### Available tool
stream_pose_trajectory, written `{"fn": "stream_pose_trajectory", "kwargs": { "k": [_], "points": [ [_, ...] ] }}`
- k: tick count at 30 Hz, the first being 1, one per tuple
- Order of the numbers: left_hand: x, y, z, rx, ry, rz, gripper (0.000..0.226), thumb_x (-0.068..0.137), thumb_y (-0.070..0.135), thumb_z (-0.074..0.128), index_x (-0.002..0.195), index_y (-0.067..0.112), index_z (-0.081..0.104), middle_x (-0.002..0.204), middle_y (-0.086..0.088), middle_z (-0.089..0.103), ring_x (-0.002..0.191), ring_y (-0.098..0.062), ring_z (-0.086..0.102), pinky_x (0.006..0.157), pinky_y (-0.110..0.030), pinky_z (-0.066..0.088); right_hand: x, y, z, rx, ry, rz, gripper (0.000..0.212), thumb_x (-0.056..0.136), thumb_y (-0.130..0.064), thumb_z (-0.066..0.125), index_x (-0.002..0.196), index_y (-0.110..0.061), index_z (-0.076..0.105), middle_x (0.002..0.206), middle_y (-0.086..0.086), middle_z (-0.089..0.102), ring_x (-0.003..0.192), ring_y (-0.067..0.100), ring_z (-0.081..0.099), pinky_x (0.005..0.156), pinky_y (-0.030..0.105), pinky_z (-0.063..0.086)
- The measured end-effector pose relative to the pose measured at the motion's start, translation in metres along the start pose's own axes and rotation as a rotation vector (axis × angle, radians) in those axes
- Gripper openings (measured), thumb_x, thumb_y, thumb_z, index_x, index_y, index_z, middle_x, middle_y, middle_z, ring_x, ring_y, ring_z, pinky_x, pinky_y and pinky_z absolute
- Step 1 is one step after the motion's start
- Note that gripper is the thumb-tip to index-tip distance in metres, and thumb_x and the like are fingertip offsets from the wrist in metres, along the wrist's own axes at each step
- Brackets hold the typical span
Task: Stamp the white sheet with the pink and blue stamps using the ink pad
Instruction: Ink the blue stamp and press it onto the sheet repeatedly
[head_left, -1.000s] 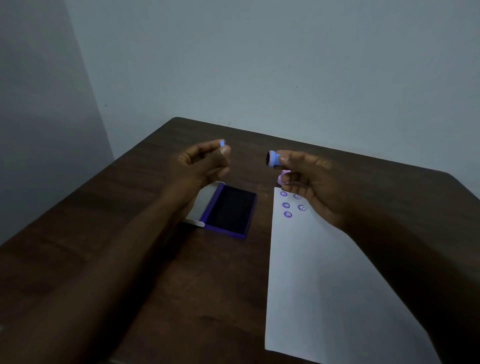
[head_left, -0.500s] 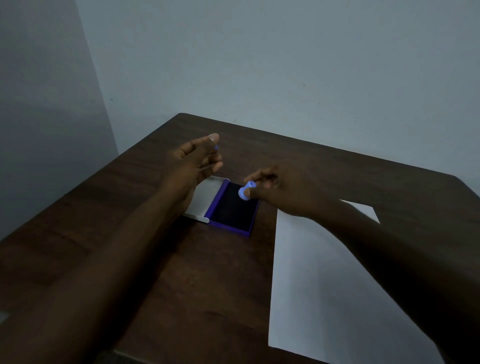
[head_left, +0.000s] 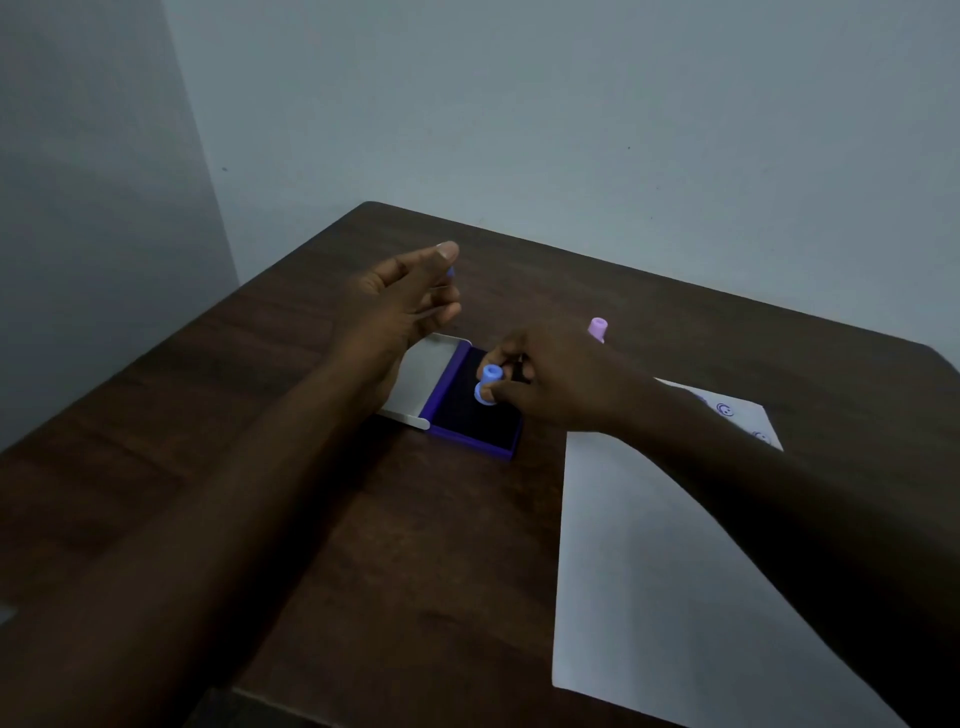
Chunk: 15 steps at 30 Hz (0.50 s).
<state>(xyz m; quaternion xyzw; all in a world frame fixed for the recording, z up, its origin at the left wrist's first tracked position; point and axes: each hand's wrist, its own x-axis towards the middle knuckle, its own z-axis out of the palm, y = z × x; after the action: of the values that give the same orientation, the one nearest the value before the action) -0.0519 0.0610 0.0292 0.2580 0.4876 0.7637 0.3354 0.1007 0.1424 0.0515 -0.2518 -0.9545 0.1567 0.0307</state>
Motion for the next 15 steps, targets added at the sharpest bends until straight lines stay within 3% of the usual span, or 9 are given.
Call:
{"fn": "stream_pose_trajectory", "kwargs": {
  "k": [5, 15],
  "points": [
    [-0.0001, -0.0013, 0.0009, 0.0, 0.004, -0.008, 0.012, 0.084, 0.027, 0.075, 0.092, 0.019, 0.07, 0.086, 0.0, 0.072, 0.08, -0.012, 0.069, 0.07, -0.022, 0.057, 0.0023, -0.0002, -0.0017, 0.003, -0.018, -0.001, 0.024, 0.087, -0.027, 0.069, 0.107, -0.016, 0.071, 0.087, -0.005, 0.067, 0.068, 0.002, 0.054, 0.061, 0.013, 0.035],
    [0.0003, -0.0008, 0.0017, 0.014, 0.009, -0.01, 0.011, 0.084, 0.026, 0.075, 0.09, 0.02, 0.069, 0.087, 0.002, 0.071, 0.079, -0.01, 0.069, 0.069, -0.022, 0.057, 0.0023, 0.0029, -0.0002, 0.04, -0.008, -0.012, 0.022, 0.086, -0.03, 0.07, 0.104, -0.018, 0.072, 0.087, -0.004, 0.07, 0.064, 0.001, 0.055, 0.056, 0.009, 0.031]
  ]
}}
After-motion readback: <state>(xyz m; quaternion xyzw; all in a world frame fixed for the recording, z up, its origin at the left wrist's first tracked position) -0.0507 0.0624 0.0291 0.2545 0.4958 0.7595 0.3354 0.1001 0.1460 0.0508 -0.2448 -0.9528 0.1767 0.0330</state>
